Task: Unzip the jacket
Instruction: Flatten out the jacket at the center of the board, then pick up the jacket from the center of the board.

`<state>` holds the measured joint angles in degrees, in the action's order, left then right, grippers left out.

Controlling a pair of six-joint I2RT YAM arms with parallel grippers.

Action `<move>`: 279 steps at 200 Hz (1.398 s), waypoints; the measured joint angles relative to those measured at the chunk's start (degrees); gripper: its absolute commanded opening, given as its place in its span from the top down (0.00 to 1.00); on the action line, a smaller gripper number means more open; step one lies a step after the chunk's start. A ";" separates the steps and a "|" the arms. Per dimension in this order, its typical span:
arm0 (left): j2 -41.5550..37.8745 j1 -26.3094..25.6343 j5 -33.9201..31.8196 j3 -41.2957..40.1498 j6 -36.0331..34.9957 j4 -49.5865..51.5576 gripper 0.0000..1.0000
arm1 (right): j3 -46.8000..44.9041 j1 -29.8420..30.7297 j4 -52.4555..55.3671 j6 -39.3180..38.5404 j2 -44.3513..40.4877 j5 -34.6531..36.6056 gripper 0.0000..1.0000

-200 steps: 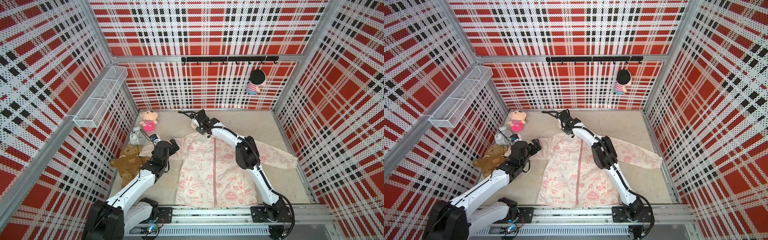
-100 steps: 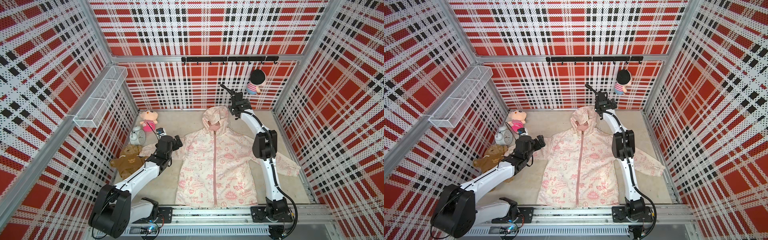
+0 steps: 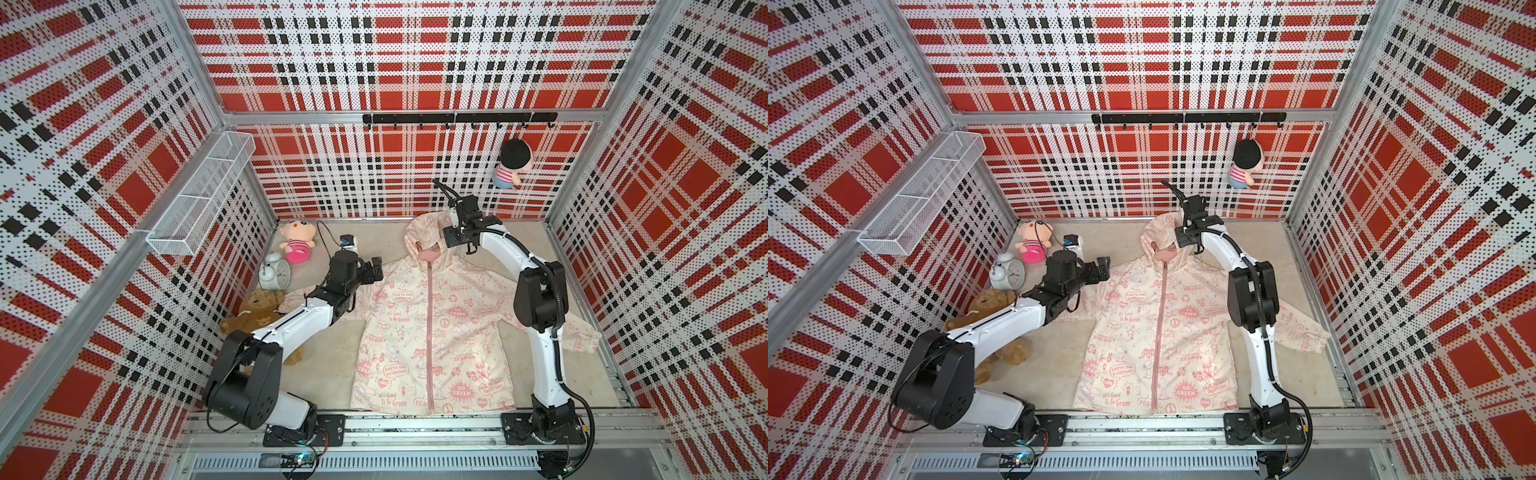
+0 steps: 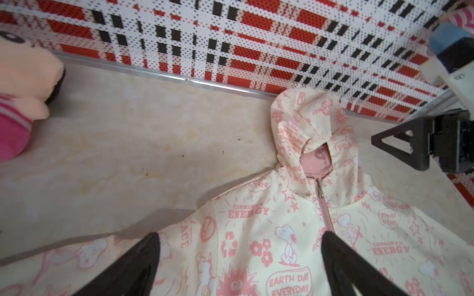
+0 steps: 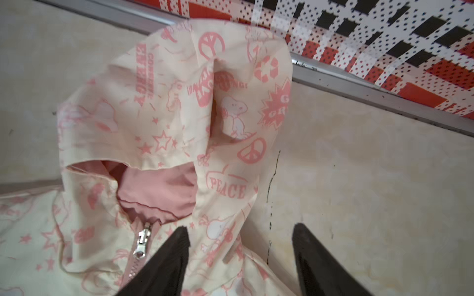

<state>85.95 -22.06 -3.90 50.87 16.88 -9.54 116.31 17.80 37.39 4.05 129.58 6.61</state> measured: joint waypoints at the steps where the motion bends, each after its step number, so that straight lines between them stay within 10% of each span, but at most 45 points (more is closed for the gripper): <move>1: 0.26 -0.11 0.13 0.31 -0.42 0.09 0.01 | -0.02 0.00 0.04 0.02 0.00 0.00 0.37; 53: 9.53 -4.37 13.33 12.20 -20.85 3.93 0.01 | -12.81 -0.63 -2.05 3.58 -7.41 -2.03 0.27; 94: 28.87 -2.38 33.29 41.97 -39.76 25.03 0.21 | -30.49 -0.76 -8.66 3.69 -25.22 -5.99 0.22; 123: 42.18 -2.64 31.54 61.72 -47.74 39.67 0.21 | -40.46 -0.98 -13.49 3.78 -37.16 -6.40 0.22; 175: 55.91 -6.36 22.18 76.87 -46.18 51.82 0.24 | -51.36 -2.10 -16.79 5.73 -47.25 -3.67 0.20; 204: 60.50 -7.80 19.54 79.62 -41.31 54.45 0.37 | -53.20 -2.58 -17.31 6.29 -48.59 -2.71 0.20; 279: 61.42 -7.13 18.97 78.49 -39.32 51.74 0.33 | -56.37 -2.60 -18.78 7.63 -48.59 -3.61 0.21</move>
<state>147.37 -29.19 15.07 129.36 -22.44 42.19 59.94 15.20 18.61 11.68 80.99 3.01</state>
